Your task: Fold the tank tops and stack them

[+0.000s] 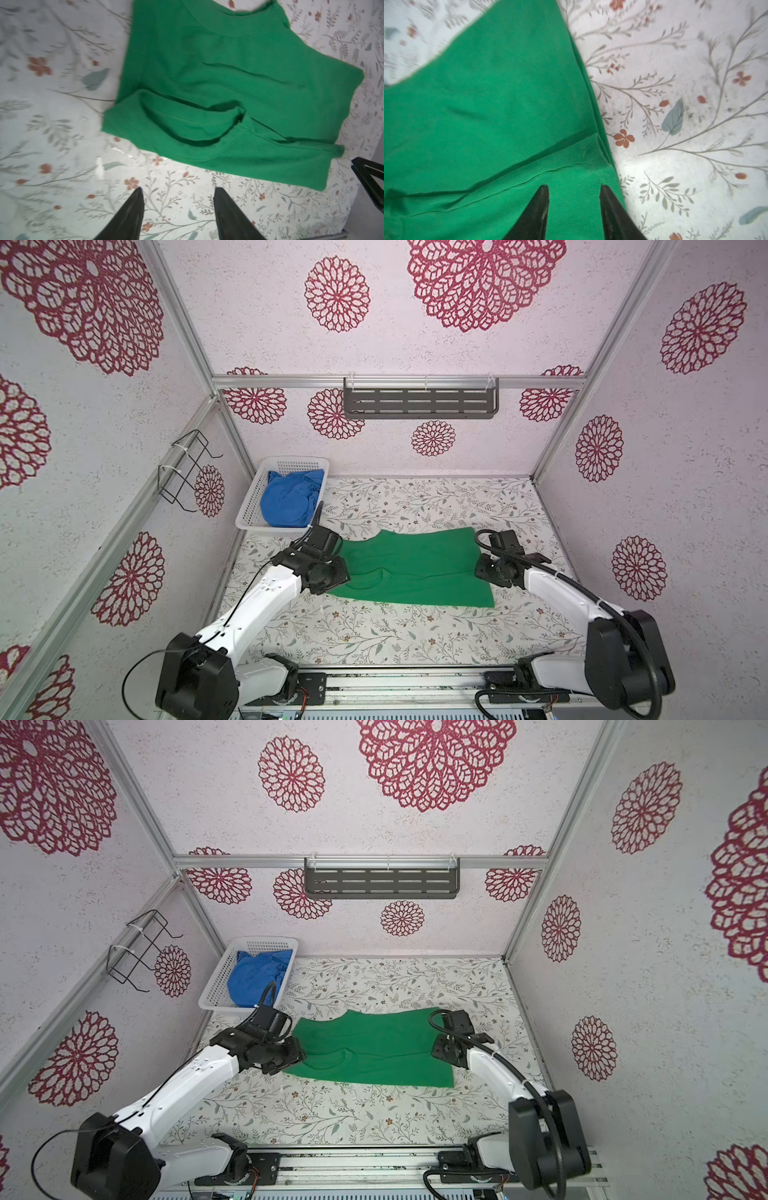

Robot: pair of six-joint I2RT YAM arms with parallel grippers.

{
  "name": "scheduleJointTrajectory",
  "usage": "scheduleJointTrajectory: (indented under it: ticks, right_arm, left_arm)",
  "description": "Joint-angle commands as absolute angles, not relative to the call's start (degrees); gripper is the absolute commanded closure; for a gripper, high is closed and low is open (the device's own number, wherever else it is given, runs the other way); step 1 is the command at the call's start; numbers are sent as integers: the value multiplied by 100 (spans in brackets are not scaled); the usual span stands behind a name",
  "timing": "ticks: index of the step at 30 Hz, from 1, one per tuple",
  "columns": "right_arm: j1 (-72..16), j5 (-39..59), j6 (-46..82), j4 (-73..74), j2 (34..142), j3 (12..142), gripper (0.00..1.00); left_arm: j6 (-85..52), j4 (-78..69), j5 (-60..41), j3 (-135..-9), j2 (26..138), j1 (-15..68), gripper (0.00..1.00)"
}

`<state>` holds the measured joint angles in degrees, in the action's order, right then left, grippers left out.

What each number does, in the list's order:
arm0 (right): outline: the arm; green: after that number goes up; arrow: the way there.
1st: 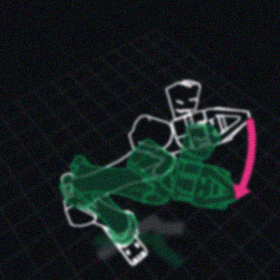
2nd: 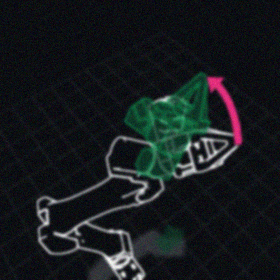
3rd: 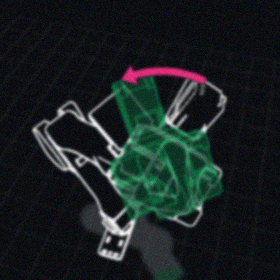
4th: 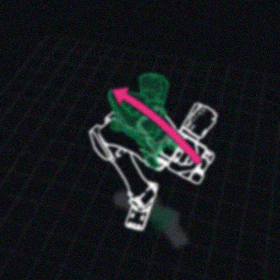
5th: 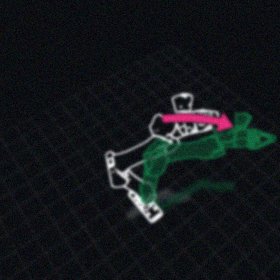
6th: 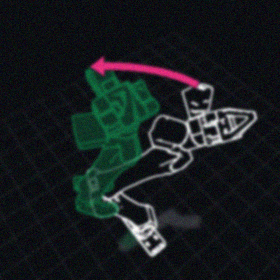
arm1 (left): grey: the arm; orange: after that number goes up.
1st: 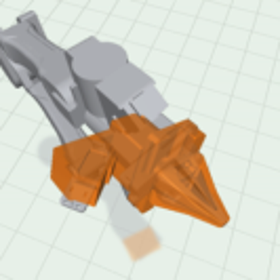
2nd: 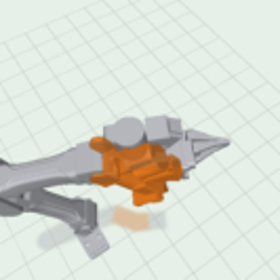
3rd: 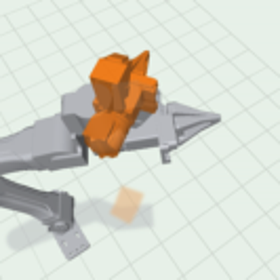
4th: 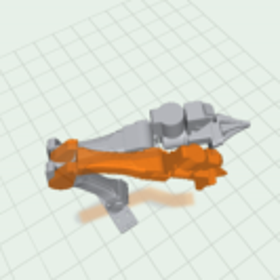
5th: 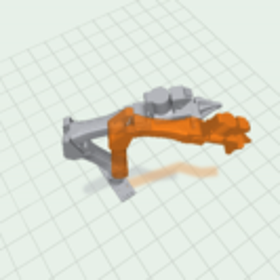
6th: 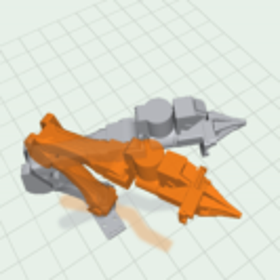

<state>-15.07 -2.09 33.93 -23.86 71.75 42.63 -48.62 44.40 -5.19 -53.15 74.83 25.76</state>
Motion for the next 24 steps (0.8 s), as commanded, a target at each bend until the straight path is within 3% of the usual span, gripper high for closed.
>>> scheduleJointTrajectory:
  ticks: [1,12,24]
  right_arm:
    - [-1725,9,3468,-2680,6937,4313,54]
    - [-2528,-308,4026,-2091,7949,4301,75]
    - [-3162,-276,4773,-2039,7739,3259,79]
  left_arm:
    - [-5104,3717,-701,-5621,8200,2883,47]
    - [-5141,2961,-716,-6083,10041,3204,99]
    - [-5780,2246,-984,-3948,9197,3283,100]
